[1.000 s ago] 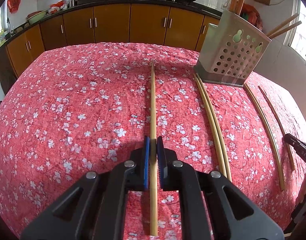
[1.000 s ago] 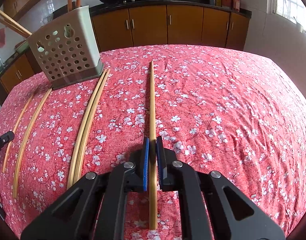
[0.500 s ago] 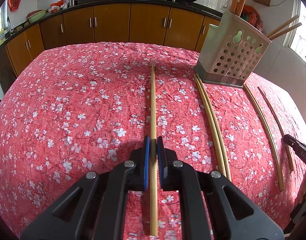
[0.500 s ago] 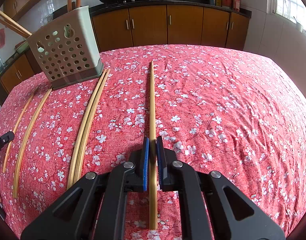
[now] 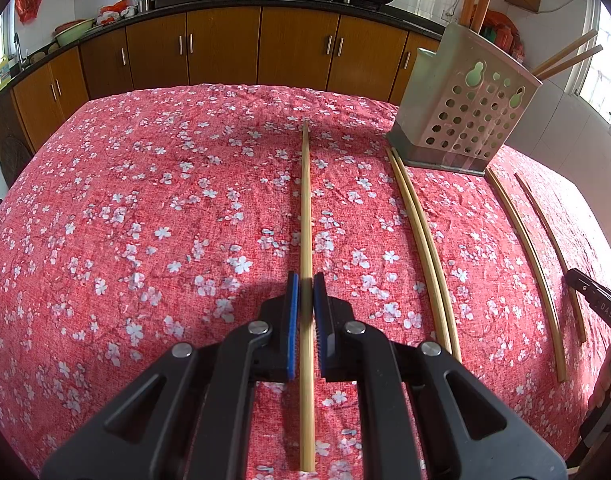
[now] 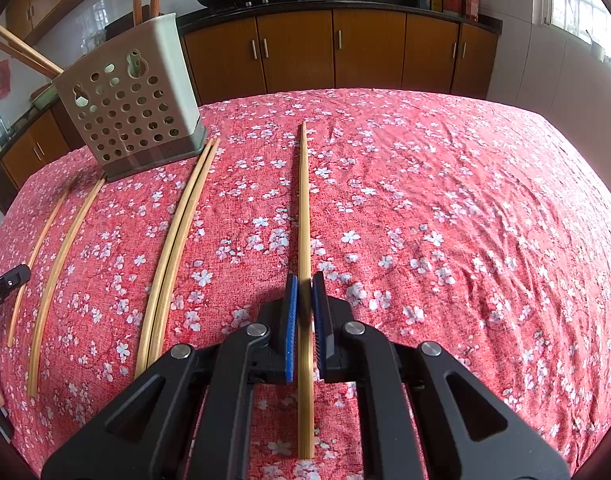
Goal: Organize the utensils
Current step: 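Hold the grasped chopsticks on the table with both grippers closed, then lift both held chopsticks upright and carry them above the perforated holder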
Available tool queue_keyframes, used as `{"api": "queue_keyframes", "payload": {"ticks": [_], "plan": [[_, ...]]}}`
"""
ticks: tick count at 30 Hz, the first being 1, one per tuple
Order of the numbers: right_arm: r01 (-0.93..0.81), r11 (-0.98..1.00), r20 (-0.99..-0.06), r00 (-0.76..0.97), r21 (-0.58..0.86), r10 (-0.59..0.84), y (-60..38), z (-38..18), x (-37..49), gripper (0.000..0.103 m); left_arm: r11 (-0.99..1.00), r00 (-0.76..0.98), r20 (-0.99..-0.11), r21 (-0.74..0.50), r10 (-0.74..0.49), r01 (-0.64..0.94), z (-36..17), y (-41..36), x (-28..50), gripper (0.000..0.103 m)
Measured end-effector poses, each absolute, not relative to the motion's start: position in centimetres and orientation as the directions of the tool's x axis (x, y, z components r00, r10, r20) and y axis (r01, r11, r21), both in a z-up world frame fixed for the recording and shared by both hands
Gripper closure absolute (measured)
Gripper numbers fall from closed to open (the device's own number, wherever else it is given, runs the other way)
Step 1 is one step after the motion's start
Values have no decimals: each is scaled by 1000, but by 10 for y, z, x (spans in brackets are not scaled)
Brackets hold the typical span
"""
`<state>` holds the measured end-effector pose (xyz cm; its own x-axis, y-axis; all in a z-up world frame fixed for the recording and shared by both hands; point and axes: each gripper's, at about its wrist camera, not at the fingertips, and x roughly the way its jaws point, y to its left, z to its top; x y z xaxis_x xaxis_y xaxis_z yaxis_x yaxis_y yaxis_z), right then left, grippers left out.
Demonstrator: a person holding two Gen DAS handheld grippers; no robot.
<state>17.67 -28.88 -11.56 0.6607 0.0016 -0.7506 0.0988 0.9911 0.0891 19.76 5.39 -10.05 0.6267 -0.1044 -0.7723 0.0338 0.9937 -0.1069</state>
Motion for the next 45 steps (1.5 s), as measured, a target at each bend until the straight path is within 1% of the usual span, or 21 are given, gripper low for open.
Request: {"api": "queue_keyframes", "payload": {"ticks": [16, 21, 34, 39, 43, 45], "plan": [[99, 991, -751, 661, 90, 2, -290, -115, 176, 94, 994, 626, -773, -106, -104, 34, -100, 54, 198, 93], [102, 992, -752, 659, 80, -8, -289, -114, 174, 94, 997, 624, -778, -54, -72, 48, -99, 47, 189, 93], [105, 991, -753, 658, 84, -6, -287, -113, 167, 93, 997, 623, -779, -52, -73, 53, -97, 48, 165, 93], [105, 991, -753, 659, 89, -3, -285, -113, 164, 94, 998, 623, -780, -32, -59, 55, -96, 48, 165, 93], [84, 995, -762, 647, 52, -15, -288, -111, 164, 95, 998, 613, -789, -1, -44, 69, -95, 44, 175, 95], [93, 993, -744, 668, 67, -12, -289, -100, 161, 95, 998, 621, -782, -15, -53, 65, -87, 47, 177, 95]]}}
